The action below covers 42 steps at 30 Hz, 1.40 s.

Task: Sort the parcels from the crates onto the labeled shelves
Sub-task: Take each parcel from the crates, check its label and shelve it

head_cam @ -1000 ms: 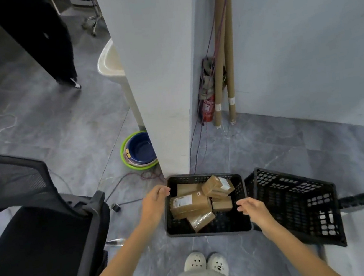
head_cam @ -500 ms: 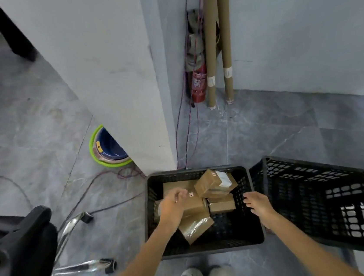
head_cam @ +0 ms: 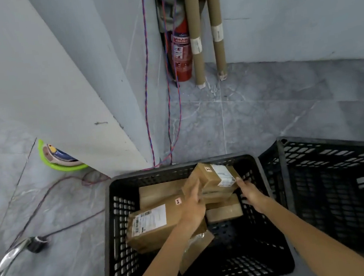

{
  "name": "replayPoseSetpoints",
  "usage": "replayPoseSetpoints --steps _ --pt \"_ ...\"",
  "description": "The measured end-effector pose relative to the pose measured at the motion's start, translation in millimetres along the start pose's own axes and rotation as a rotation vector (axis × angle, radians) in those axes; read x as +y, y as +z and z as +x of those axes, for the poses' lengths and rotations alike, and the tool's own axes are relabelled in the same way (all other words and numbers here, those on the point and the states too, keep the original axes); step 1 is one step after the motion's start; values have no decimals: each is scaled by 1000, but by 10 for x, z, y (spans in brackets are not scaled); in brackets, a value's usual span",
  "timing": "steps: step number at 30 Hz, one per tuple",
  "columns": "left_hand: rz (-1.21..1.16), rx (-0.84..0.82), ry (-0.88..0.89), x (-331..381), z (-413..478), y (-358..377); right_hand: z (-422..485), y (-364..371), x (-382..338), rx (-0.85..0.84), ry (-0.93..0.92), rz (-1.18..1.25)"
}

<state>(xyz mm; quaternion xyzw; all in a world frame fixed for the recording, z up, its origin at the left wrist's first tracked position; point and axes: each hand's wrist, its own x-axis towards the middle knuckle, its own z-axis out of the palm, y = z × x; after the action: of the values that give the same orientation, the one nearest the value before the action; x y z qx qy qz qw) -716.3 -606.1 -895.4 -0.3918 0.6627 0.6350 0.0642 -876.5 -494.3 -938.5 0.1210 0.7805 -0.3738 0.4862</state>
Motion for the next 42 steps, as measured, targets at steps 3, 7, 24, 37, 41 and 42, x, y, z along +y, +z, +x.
replayPoseSetpoints --steps 3,7,24,37,41,42 --pt "25 35 -71 -11 -48 34 17 -19 22 -35 17 194" --pt "-75 104 -99 185 -285 -89 -207 -151 -73 -71 -1 340" --pt "-150 259 287 4378 -2818 -998 -4485 -1975 -2453 -116 -631 322" --pt "-108 179 1009 7599 -4587 -739 -7716 -3864 -3623 253 -1315 450" --pt "-103 99 1118 7870 -4887 -527 -8200 -4113 -3372 343 -1365 473" --pt "-98 67 1131 7904 -4945 -461 -8283 -4162 -3272 370 -1367 477"
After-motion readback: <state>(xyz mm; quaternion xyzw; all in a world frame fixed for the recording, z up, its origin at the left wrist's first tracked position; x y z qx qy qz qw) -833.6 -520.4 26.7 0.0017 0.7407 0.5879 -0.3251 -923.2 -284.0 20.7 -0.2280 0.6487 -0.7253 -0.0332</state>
